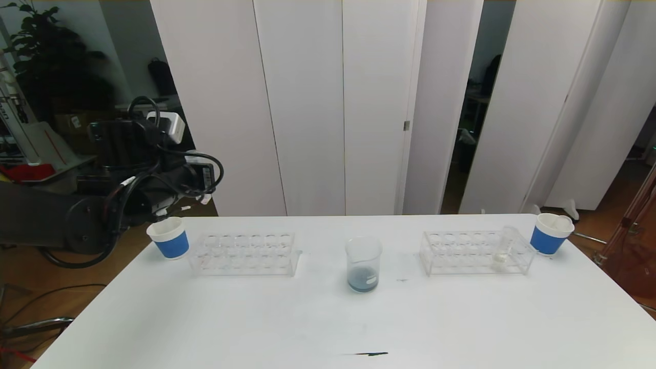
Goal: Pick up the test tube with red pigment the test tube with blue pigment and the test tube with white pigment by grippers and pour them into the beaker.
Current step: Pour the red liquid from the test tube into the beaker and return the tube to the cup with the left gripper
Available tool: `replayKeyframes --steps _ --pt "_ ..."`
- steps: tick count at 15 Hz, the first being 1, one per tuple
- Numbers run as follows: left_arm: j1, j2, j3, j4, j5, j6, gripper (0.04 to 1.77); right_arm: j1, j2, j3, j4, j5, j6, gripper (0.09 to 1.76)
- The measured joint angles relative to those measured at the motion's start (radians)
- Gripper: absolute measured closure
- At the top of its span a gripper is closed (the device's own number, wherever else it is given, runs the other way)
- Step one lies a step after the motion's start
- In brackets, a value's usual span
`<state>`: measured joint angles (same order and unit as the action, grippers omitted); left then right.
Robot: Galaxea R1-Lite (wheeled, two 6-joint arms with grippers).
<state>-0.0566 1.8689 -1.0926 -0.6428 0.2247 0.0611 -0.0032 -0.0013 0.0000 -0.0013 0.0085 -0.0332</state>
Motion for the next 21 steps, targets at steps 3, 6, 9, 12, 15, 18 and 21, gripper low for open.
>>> replayKeyframes --steps 3,6,9,12,15,18,21 --pt "0.112 0.065 -0.004 -0.189 0.001 0.008 1.24 0.0 0.0 0.0 0.0 0.001 0.0 0.1" --pt "0.175 0.15 -0.002 -0.284 0.001 0.012 1.24 0.0 0.0 0.0 0.0 0.0 0.0 0.1" --pt "0.209 0.23 -0.005 -0.299 -0.001 -0.001 1.24 0.0 0.0 0.0 0.0 0.0 0.0 0.1" --pt "0.228 0.301 -0.015 -0.344 -0.004 0.0 1.24 0.0 0.0 0.0 0.0 0.0 0.0 0.1" --pt "0.247 0.357 -0.018 -0.353 -0.009 -0.003 1.24 0.0 0.0 0.0 0.0 0.001 0.0 0.1" --pt "0.253 0.408 -0.02 -0.42 -0.011 0.001 1.24 0.0 0.0 0.0 0.0 0.0 0.0 0.1" --pt "0.254 0.439 -0.02 -0.427 -0.01 0.0 1.24 0.0 0.0 0.0 0.0 0.0 0.0 0.1"
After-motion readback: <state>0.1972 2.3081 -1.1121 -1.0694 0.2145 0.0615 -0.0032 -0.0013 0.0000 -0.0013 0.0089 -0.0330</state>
